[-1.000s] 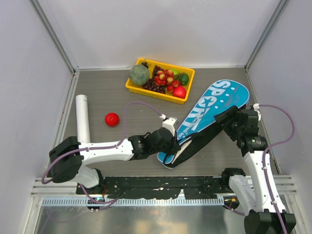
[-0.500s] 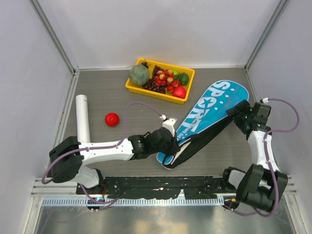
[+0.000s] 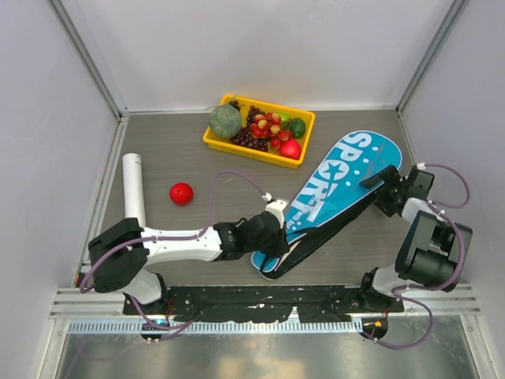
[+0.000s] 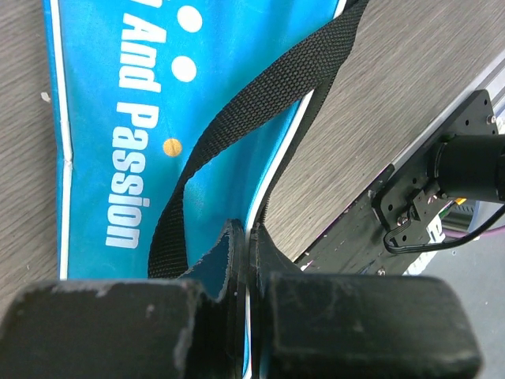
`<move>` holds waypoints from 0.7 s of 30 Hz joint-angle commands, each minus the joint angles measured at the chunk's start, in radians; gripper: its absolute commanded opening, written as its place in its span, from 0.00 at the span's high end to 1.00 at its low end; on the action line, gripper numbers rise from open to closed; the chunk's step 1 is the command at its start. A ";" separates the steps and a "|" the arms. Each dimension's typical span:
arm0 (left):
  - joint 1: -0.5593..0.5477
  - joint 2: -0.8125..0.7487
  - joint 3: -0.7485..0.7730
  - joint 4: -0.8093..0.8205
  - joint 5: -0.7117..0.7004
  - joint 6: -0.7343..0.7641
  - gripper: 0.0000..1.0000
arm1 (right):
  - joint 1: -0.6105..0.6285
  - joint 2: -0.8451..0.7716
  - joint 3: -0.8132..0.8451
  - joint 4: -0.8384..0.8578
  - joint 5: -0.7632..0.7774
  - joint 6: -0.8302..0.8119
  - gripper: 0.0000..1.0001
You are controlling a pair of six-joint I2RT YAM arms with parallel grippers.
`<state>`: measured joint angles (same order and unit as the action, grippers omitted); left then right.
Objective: Pack up the badminton gear
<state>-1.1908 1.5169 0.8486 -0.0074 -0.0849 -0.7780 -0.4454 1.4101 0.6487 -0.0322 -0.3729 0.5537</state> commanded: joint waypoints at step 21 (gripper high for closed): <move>-0.026 -0.102 -0.052 0.181 0.183 -0.061 0.80 | 0.011 -0.172 0.064 -0.011 -0.052 -0.017 0.95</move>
<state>-1.2015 1.5101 0.7918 0.0658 0.0406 -0.8116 -0.4507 1.3880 0.6155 0.0334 -0.4599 0.5655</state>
